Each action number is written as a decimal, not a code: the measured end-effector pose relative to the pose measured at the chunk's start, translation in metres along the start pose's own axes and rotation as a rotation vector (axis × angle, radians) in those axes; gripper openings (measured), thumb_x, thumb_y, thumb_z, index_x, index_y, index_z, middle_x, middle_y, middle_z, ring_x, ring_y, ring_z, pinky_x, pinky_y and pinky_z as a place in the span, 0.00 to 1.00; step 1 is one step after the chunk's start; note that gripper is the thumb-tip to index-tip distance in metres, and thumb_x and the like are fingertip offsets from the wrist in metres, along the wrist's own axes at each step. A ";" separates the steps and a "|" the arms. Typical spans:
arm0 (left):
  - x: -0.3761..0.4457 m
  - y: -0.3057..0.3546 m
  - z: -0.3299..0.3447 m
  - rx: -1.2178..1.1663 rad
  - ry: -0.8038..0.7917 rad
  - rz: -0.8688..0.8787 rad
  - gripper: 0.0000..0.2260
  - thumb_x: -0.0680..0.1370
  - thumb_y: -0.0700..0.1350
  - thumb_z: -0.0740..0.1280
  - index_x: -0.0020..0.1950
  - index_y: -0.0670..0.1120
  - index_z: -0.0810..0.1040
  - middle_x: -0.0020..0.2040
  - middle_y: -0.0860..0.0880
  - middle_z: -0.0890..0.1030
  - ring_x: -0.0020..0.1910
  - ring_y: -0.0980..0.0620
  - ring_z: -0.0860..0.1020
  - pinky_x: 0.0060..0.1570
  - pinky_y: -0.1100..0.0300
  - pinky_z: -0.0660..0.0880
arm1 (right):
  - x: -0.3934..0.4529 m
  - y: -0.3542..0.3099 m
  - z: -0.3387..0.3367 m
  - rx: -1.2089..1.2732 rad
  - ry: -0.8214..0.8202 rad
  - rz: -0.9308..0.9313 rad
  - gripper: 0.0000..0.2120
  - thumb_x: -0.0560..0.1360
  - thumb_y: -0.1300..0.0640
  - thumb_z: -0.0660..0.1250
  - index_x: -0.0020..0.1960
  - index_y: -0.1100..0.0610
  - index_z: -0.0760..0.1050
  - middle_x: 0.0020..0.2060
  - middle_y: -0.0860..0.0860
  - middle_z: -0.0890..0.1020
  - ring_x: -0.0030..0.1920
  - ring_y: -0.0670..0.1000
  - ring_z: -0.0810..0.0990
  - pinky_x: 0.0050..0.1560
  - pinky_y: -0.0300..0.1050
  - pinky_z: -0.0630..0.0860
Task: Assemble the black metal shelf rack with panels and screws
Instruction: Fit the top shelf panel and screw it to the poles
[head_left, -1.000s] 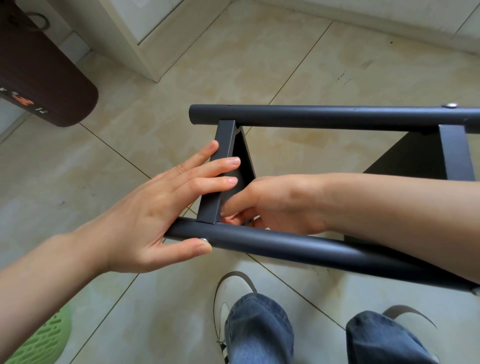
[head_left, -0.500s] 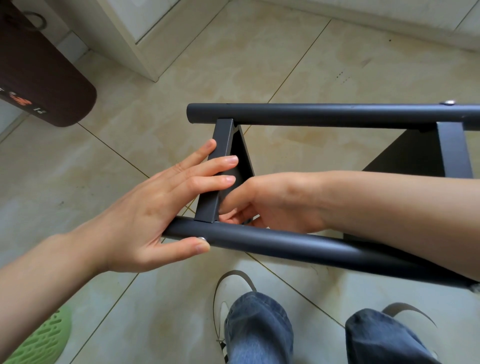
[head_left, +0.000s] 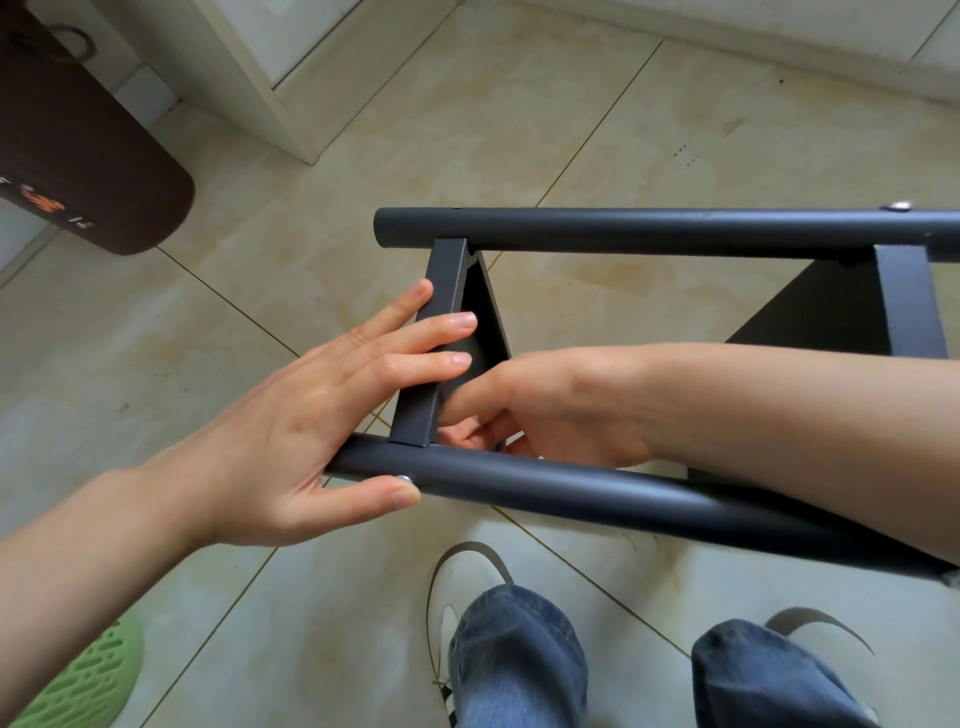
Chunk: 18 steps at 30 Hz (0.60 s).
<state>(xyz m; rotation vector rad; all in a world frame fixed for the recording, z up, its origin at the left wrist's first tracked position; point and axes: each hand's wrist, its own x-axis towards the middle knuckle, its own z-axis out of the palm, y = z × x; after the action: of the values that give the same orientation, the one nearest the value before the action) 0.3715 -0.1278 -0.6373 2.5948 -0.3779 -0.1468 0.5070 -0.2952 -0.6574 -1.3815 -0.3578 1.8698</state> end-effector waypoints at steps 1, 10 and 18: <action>0.000 0.000 0.000 -0.002 0.000 -0.001 0.28 0.81 0.62 0.60 0.76 0.48 0.64 0.81 0.51 0.60 0.81 0.43 0.51 0.77 0.50 0.58 | -0.001 -0.001 0.000 0.008 0.004 0.005 0.11 0.78 0.55 0.62 0.37 0.52 0.75 0.31 0.46 0.77 0.35 0.46 0.74 0.39 0.40 0.74; 0.000 0.000 0.000 0.000 -0.001 -0.003 0.28 0.81 0.62 0.60 0.77 0.49 0.63 0.81 0.51 0.59 0.81 0.43 0.51 0.77 0.51 0.57 | -0.002 -0.002 -0.002 0.001 -0.001 -0.008 0.10 0.77 0.56 0.63 0.37 0.52 0.75 0.30 0.47 0.77 0.31 0.46 0.75 0.36 0.38 0.74; 0.000 0.000 0.000 0.008 -0.012 -0.008 0.28 0.81 0.62 0.59 0.77 0.48 0.63 0.81 0.50 0.59 0.82 0.43 0.50 0.77 0.52 0.57 | -0.002 -0.002 -0.002 -0.018 -0.011 -0.013 0.08 0.78 0.56 0.63 0.40 0.52 0.74 0.31 0.47 0.76 0.32 0.46 0.74 0.36 0.39 0.73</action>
<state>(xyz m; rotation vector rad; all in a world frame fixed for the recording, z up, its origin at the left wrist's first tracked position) 0.3715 -0.1279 -0.6372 2.6049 -0.3731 -0.1641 0.5096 -0.2957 -0.6558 -1.3778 -0.3889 1.8681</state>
